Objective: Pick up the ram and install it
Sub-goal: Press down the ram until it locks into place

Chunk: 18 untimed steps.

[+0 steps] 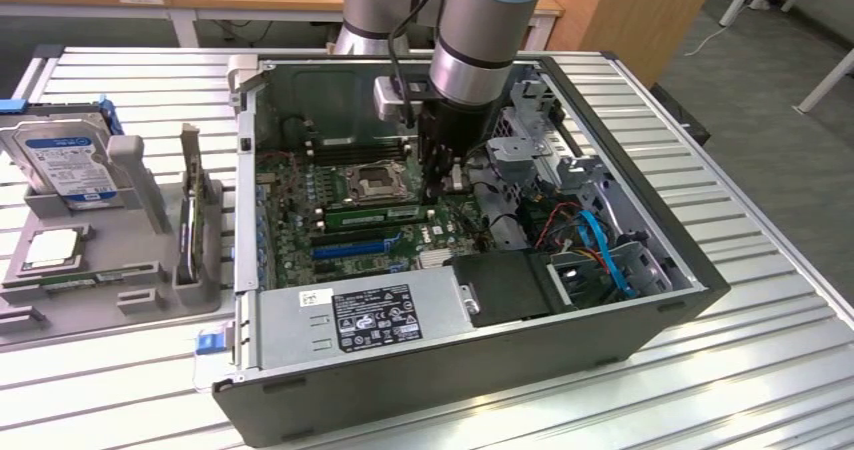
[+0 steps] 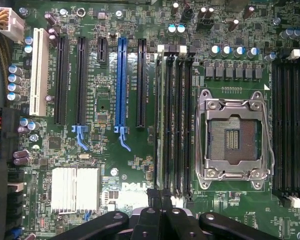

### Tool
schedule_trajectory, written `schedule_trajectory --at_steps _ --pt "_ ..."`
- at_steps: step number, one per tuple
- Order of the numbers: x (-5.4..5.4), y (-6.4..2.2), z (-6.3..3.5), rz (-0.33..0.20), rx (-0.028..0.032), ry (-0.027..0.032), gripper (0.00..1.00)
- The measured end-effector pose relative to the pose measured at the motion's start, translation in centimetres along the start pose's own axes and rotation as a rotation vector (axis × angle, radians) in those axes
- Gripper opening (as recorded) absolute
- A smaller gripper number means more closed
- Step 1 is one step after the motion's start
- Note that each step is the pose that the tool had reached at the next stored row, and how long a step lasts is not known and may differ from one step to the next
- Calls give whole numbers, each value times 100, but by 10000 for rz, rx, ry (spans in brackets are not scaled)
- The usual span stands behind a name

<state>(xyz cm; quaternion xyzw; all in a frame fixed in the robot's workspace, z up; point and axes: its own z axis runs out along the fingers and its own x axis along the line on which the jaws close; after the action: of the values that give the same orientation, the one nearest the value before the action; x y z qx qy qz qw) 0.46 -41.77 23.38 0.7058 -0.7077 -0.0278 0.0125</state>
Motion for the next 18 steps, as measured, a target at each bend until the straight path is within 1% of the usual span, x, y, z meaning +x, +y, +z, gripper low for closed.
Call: schedule_trajectory --at_steps 18 --pt "-24 -1 13 -1 1 -2 10"
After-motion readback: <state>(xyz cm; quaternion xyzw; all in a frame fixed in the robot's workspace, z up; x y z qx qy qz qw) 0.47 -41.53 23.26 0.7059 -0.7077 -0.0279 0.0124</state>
